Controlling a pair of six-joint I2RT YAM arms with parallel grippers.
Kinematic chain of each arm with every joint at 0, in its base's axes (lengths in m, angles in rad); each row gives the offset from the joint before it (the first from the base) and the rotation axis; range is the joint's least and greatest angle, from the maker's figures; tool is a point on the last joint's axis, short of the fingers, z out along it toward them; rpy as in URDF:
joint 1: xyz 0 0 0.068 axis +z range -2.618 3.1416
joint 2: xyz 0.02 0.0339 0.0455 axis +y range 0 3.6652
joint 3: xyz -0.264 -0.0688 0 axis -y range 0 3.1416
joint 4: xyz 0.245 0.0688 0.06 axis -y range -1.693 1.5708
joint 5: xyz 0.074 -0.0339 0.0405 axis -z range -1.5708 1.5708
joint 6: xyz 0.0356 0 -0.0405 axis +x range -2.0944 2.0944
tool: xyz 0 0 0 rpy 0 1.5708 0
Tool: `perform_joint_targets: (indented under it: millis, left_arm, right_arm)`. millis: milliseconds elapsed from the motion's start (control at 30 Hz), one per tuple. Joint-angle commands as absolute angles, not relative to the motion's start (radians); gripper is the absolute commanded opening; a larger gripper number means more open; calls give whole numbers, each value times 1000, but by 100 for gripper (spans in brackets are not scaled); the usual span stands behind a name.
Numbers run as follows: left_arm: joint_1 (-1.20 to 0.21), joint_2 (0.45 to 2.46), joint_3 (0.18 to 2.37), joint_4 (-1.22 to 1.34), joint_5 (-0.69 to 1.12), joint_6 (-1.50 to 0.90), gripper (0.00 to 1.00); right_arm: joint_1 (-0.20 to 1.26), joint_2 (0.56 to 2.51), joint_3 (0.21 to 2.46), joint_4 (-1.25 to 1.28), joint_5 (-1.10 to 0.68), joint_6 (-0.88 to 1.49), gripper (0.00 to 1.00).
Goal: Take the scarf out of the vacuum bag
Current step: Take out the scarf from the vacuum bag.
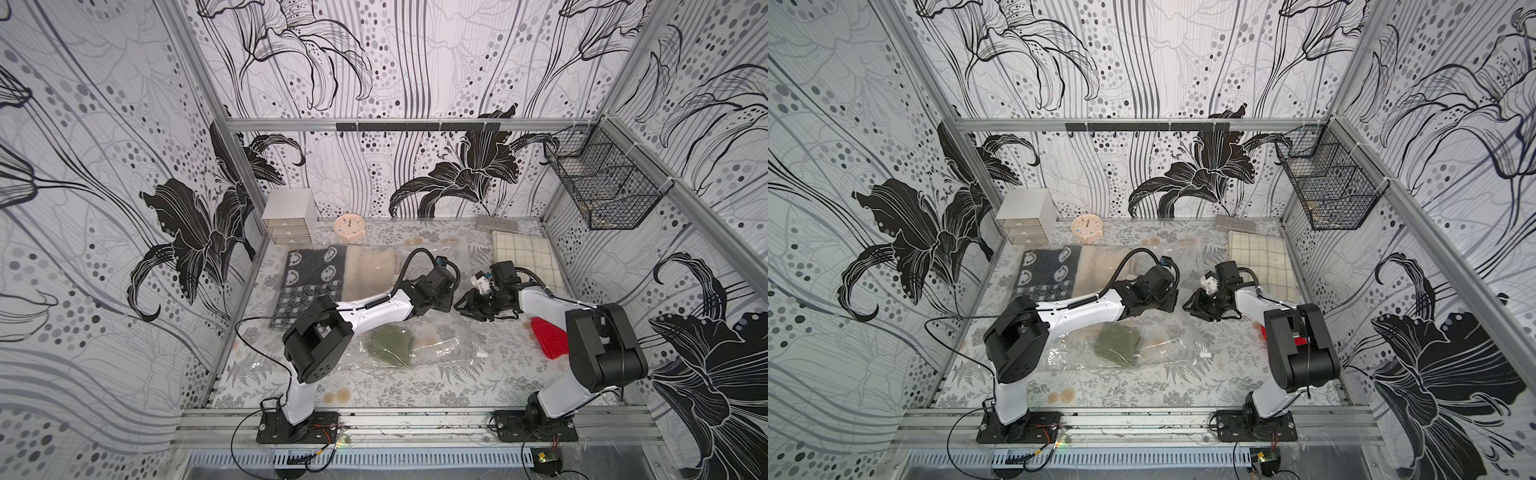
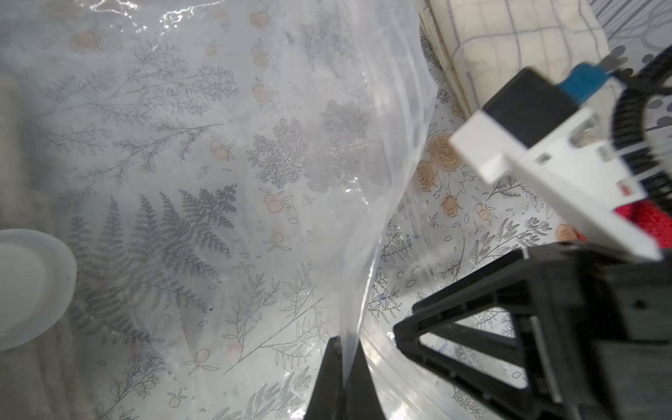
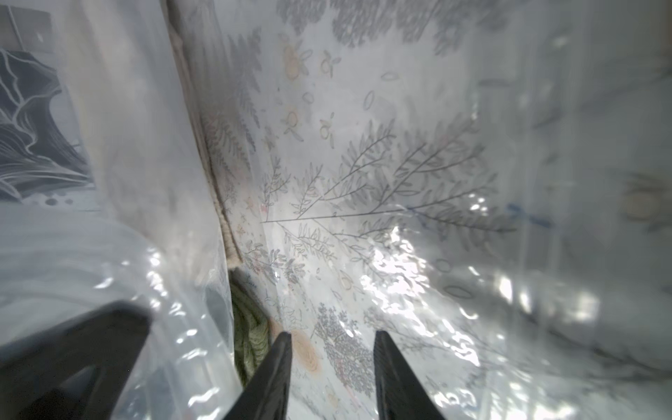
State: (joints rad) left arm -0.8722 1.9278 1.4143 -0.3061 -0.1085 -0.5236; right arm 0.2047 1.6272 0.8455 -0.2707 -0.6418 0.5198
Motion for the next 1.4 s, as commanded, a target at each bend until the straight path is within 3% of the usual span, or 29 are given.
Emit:
perform_joint_targets:
  millis: [0,233,400,767,1367]
  left_arm:
    - [-878,1871,1455,-317,-151,-502,0]
    - [-888,1847,1471,-330,-170,-497,0]
    - [-893,1840,1472,-326,-170,-497,0]
    - [-913,1829,1514,-324,-179,-483,0]
    - [-937,1779,1472,-232,-165,-447,0]
  right_arm:
    - [238,1652,833,-228,-700,548,41]
    - [302,1707,808,-172,-791,576,42]
    - [376,1733,829,-185,-852,572,51]
    - [458,1790,859,-173,-946,599,56]
    - [573,1869,972,-254,-1012,594,60]
